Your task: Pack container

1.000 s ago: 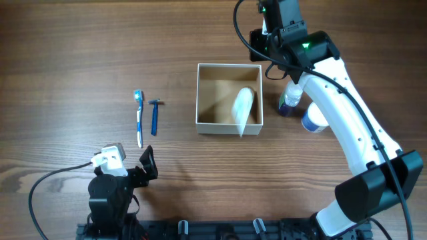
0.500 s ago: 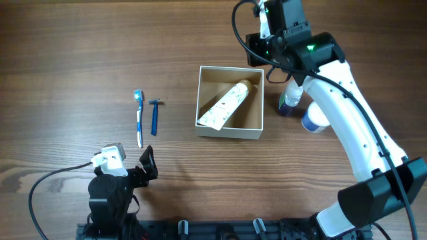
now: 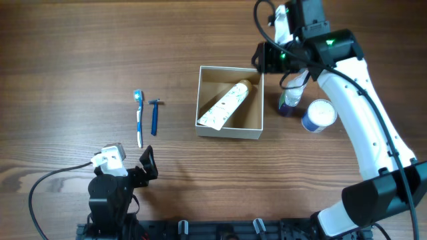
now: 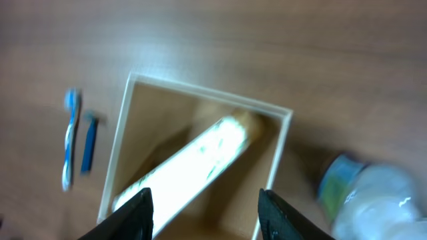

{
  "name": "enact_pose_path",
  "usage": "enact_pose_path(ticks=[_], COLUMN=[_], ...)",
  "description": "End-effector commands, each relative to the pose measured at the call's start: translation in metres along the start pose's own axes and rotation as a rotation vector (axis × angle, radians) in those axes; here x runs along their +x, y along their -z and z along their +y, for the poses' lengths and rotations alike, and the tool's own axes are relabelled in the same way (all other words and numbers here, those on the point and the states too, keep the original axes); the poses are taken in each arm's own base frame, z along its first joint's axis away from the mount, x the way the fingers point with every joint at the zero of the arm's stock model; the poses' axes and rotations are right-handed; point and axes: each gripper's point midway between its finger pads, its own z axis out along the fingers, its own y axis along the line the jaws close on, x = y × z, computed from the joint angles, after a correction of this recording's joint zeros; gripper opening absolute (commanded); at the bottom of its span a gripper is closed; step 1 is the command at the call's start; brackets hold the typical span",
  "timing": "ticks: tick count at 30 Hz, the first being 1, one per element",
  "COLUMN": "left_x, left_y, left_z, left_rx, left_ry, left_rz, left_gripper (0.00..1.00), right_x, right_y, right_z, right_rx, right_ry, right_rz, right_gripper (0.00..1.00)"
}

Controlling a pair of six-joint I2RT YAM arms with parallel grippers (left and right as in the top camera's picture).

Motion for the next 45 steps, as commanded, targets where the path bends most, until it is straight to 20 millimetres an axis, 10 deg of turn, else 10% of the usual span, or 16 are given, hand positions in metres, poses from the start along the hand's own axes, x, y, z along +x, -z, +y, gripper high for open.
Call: enact_pose_path(ticks=[1,18,33,45], left_x=[0.000,0.000,0.000,0.000], left_y=[0.000,0.000,0.000,0.000], left_z=[-0.001,-0.001,-0.001,-0.001], left_rx=[0.005,0.005,0.005,0.005], left_ry=[0.009,0.009,0.009,0.009], left_rz=[-0.007,-0.007,-0.007,-0.007], left_gripper=[1.00,1.00,1.00,1.00], right_x=[0.037,0.148,0.123,0.145], right_y=[0.007,-0.027,-0.052,-0.051], right_z=[0.045,0.078,0.074,0.106], right_rx=[-0.098,-0.059,0.063,0.094], right_ry=[0.100,0.408,0.726,0.938], right_rz=[0.111,0.416,0.260,0.254], right_gripper=[0.53,0.61,0.54,0.58])
